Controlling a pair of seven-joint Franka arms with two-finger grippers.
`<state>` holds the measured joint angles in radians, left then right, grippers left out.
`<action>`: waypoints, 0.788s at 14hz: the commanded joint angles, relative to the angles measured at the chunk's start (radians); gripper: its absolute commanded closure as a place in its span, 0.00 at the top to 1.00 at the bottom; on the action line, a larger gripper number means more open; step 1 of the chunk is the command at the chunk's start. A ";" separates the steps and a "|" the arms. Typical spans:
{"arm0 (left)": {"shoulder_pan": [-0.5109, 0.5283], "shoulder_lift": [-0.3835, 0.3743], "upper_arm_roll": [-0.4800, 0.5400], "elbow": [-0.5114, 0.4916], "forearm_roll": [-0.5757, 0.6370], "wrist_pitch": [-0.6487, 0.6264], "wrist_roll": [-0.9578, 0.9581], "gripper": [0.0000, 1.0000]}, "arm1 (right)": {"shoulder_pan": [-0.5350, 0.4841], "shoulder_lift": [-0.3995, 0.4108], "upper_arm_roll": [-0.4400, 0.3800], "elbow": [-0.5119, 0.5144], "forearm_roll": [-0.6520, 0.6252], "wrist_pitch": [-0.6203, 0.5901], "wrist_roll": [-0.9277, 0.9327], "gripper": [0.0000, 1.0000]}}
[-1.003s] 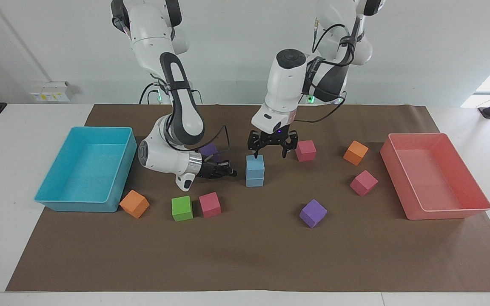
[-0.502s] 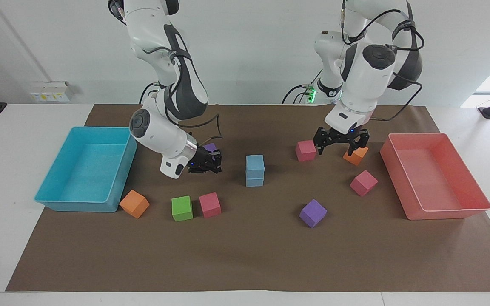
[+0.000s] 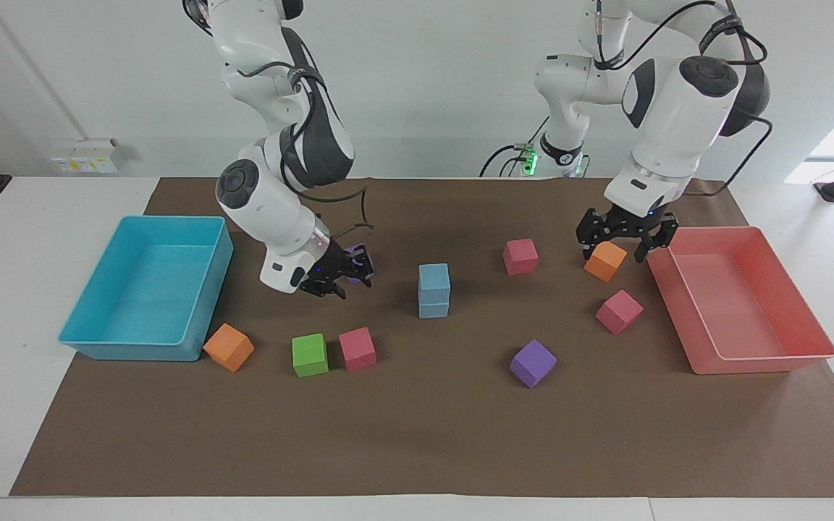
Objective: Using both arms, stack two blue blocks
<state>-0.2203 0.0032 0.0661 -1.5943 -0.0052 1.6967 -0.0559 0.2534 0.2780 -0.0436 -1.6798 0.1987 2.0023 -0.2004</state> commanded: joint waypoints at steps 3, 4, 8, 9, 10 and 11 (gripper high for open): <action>0.056 -0.008 -0.005 0.095 -0.018 -0.122 0.059 1.00 | -0.043 -0.089 -0.010 0.034 -0.110 -0.077 0.053 1.00; 0.058 0.004 -0.003 0.129 -0.019 -0.158 0.071 1.00 | -0.060 -0.111 -0.010 0.034 -0.120 -0.088 0.058 1.00; 0.079 -0.048 -0.005 0.082 -0.019 -0.190 0.080 1.00 | -0.132 -0.195 -0.010 0.037 -0.159 -0.169 0.117 1.00; 0.079 -0.046 0.000 0.085 -0.019 -0.183 0.077 1.00 | -0.146 -0.215 -0.012 0.038 -0.168 -0.184 0.145 1.00; 0.079 -0.037 0.001 0.095 -0.022 -0.190 0.076 1.00 | -0.157 -0.236 -0.012 0.045 -0.186 -0.212 0.153 1.00; 0.079 -0.022 0.004 0.100 -0.024 -0.209 0.076 1.00 | -0.169 -0.249 -0.012 0.052 -0.191 -0.241 0.153 1.00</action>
<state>-0.1594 -0.0246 0.0739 -1.4968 -0.0126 1.5193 0.0045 0.1078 0.0624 -0.0662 -1.6340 0.0446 1.8097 -0.0861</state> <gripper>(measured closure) 0.000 0.000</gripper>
